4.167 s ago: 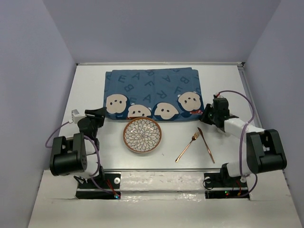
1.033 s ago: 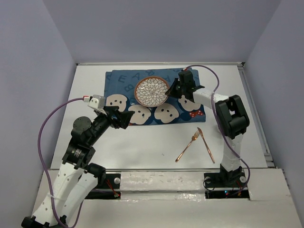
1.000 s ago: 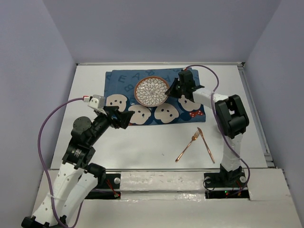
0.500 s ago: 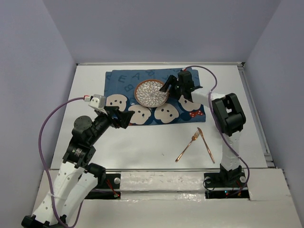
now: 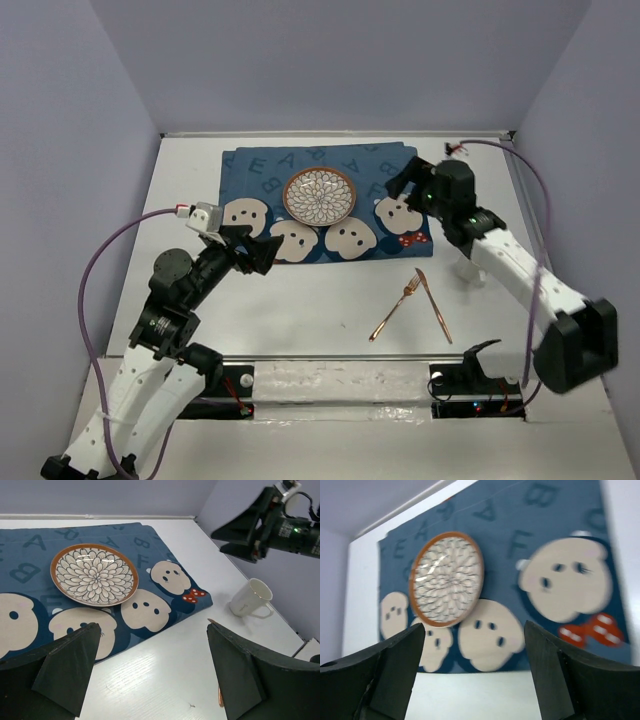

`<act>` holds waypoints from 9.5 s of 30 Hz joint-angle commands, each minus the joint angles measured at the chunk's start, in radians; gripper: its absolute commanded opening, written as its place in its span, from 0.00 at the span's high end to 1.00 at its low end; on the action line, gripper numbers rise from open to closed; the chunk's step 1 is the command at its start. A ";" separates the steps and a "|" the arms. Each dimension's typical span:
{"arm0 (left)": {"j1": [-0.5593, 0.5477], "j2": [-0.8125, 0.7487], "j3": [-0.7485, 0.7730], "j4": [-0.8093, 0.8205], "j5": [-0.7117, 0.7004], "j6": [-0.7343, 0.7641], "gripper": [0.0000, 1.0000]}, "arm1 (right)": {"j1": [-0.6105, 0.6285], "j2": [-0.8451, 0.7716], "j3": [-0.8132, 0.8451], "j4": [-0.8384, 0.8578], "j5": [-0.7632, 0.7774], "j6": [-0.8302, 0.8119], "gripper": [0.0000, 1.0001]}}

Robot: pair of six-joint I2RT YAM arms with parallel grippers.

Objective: Set the dinner table for one person

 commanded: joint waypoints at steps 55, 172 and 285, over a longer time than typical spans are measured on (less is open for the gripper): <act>-0.143 -0.069 0.046 0.012 -0.075 0.027 0.01 | -0.069 0.425 0.608 -0.273 0.205 -0.472 1.00; -0.183 -0.098 0.042 0.012 -0.097 0.015 0.01 | 0.633 0.124 -0.347 -0.527 0.450 0.609 0.83; -0.183 -0.221 0.054 -0.051 -0.456 0.016 0.01 | 0.476 0.297 0.249 -0.208 0.208 -0.042 0.53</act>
